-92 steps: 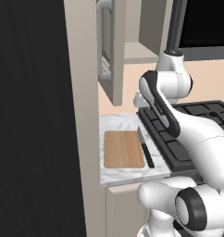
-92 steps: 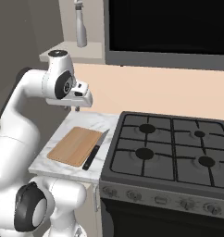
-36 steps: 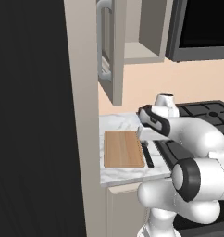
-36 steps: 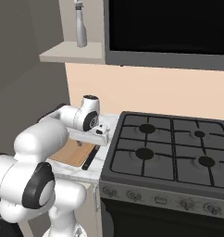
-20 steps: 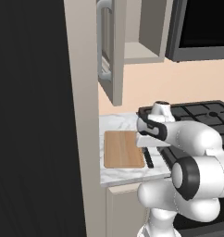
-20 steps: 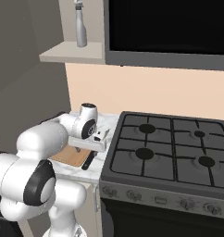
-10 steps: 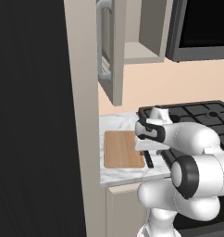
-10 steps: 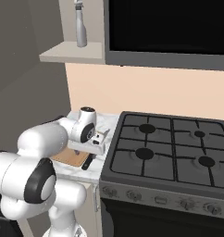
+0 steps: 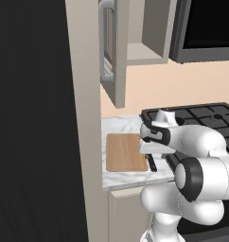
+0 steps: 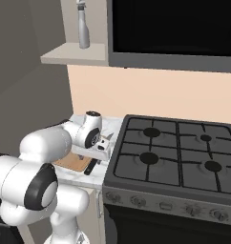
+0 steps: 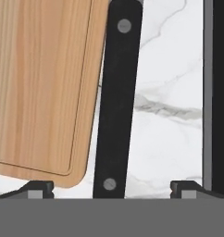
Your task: Move the cutting board and knife to the sink. Then move spray from the cabinet to the counter.
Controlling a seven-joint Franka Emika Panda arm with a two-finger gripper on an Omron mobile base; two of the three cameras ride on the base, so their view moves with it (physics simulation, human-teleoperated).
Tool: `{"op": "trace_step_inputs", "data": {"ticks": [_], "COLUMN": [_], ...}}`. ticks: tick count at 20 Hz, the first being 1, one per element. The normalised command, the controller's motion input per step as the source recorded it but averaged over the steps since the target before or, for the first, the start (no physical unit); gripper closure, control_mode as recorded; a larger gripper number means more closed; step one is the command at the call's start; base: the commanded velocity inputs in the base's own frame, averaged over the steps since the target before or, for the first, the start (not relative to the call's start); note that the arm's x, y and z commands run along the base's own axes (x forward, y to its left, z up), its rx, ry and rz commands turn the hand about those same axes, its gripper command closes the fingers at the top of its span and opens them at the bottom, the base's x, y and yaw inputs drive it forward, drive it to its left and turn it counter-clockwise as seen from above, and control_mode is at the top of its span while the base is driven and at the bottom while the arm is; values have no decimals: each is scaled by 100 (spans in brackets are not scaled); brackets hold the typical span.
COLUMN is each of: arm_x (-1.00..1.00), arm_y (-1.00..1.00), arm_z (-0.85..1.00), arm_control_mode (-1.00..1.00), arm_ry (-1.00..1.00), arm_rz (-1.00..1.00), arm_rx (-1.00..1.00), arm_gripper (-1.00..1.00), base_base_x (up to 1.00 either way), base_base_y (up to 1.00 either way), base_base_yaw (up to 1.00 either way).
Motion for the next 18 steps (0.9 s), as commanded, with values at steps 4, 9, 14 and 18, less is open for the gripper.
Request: {"op": "trace_step_inputs", "data": {"ticks": [4,9,14,18], "arm_x": [0,0,0,0], "arm_y": [0,0,4,7], "arm_z": [-14,-15,-12,-11], "arm_control_mode": [-100,-100,-100,-100], "arm_ry": [0,0,0,0], "arm_rz": [0,0,0,0], "arm_rx": [0,0,0,0], "arm_gripper": [-100,-100,-100,-100], "base_base_x": [0,0,0,0], "base_base_y": [0,0,0,0], "base_base_yaw": [0,0,0,0]}}
